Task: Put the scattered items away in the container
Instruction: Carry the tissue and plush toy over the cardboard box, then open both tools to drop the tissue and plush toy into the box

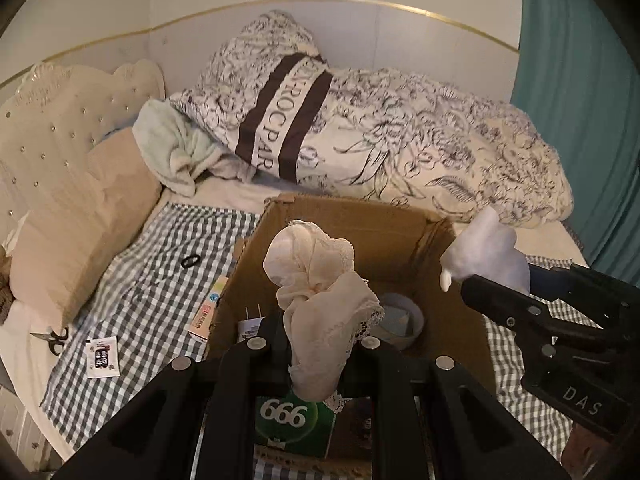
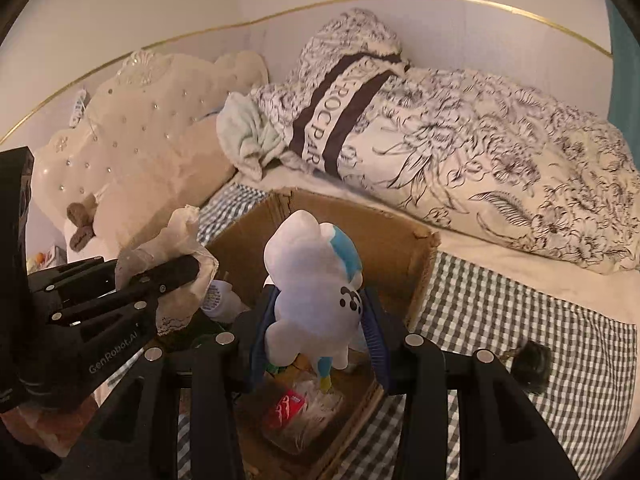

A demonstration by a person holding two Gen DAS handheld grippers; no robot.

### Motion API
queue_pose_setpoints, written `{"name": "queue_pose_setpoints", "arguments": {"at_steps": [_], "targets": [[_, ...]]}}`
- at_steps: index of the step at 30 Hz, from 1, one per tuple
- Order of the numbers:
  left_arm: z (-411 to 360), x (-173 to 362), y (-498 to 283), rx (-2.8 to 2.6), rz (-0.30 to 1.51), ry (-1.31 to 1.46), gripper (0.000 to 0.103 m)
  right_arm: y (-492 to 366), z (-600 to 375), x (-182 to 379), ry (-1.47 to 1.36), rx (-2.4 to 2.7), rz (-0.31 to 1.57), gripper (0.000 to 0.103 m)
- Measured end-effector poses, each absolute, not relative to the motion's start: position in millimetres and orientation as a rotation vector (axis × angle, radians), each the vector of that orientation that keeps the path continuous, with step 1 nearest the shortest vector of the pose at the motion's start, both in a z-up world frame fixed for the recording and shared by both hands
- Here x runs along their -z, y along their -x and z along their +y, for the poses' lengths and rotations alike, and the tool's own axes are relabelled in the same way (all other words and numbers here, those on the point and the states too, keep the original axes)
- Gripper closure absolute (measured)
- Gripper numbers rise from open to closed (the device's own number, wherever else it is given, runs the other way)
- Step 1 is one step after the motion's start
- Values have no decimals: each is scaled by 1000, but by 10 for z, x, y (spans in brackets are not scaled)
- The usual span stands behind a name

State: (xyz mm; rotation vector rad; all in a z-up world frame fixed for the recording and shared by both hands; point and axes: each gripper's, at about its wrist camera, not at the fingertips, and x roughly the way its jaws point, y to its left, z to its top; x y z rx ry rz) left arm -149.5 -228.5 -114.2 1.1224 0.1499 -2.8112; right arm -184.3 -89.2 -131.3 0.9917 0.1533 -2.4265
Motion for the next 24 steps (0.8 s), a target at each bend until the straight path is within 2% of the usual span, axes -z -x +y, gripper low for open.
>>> {"name": "queue_pose_setpoints", "arguments": {"at_steps": [14, 15, 16, 17, 18, 19, 24], "targets": [[-2354, 1593, 1792, 2740, 163, -1236, 87, 2183, -977, 1808, -1125, 2382, 185, 62], [-2361, 1597, 1795, 2737, 163, -1236, 83, 2192, -987, 1830, -1140, 2384, 196, 61], [-2370, 1598, 1800, 2730, 164, -1236, 70, 2197, -991, 1845, -1151, 2386, 202, 59], [-2387, 1596, 1796, 2723, 170, -1234, 62, 2195, -987, 1846, -1154, 2388, 197, 49], [-2408, 1591, 1791, 2717, 177, -1231, 46, 2188, -977, 1839, -1151, 2391, 185, 42], [-2426, 1577, 1778, 2713, 185, -1222, 42, 2177, -963, 1824, -1145, 2400, 172, 29], [-2472, 1453, 1691, 2715, 206, -1188, 41, 2090, -903, 1691, -1111, 2440, 162, 27]]}}
